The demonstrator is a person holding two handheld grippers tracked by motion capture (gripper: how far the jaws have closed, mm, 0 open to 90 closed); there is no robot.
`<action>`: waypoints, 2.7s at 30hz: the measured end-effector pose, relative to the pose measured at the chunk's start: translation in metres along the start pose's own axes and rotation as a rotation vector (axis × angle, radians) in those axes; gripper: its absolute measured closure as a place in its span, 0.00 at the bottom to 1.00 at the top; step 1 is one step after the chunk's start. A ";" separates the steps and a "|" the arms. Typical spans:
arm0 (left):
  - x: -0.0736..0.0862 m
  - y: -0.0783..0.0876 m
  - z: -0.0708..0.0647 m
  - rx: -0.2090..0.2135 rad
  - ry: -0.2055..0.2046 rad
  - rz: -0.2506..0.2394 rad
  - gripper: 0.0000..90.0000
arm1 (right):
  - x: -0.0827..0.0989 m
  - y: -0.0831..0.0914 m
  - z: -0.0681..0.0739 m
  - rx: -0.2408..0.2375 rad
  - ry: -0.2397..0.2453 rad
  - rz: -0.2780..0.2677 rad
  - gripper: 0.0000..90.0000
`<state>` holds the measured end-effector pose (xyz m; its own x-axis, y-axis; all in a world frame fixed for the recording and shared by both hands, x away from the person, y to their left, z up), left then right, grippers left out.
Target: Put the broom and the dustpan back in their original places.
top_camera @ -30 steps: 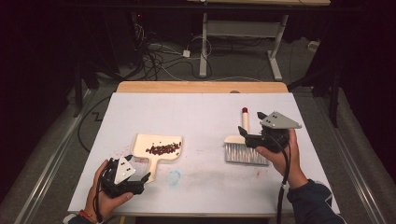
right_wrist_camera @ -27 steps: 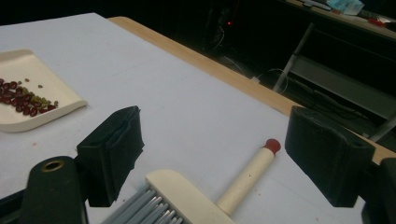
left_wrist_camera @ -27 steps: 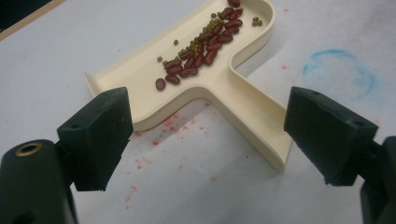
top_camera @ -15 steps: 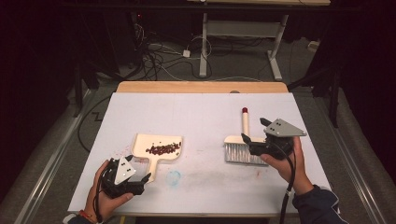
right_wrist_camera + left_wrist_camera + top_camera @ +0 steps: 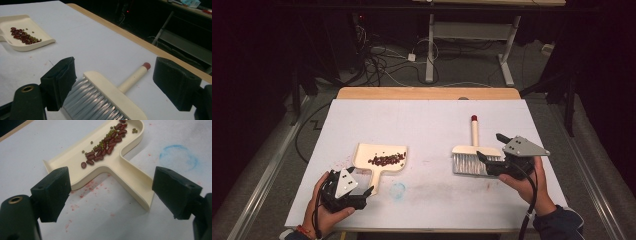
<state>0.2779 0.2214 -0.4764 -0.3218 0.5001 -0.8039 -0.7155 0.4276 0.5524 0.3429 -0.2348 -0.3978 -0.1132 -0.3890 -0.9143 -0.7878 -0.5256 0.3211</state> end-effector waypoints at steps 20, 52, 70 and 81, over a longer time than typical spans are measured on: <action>-0.001 -0.002 0.000 0.002 -0.026 0.002 0.17 | 0.033 0.023 -0.006 -0.030 -0.012 0.028 0.20; -0.002 0.002 -0.002 0.007 -0.046 -0.017 0.17 | 0.088 0.041 0.014 -0.008 -0.043 0.098 0.21; -0.001 0.001 -0.003 0.018 -0.043 -0.012 0.17 | 0.083 0.043 0.015 -0.030 -0.050 0.079 0.21; -0.001 0.001 -0.002 0.025 -0.042 -0.006 0.17 | 0.082 0.043 0.017 -0.024 -0.037 0.082 0.21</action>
<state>0.2761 0.2199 -0.4760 -0.2908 0.5280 -0.7979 -0.7019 0.4490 0.5530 0.2897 -0.2766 -0.4627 -0.1993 -0.4037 -0.8929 -0.7603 -0.5112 0.4008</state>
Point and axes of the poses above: each handheld gripper's, and its own axes: y roughly backward along the jaws, x roughly out of its underside, z roughly to its left, the point moved 1 cm from there along -y, roughly forward along the jaws, and after that the axes turned 6 degrees about -z, right-handed, at the moved point
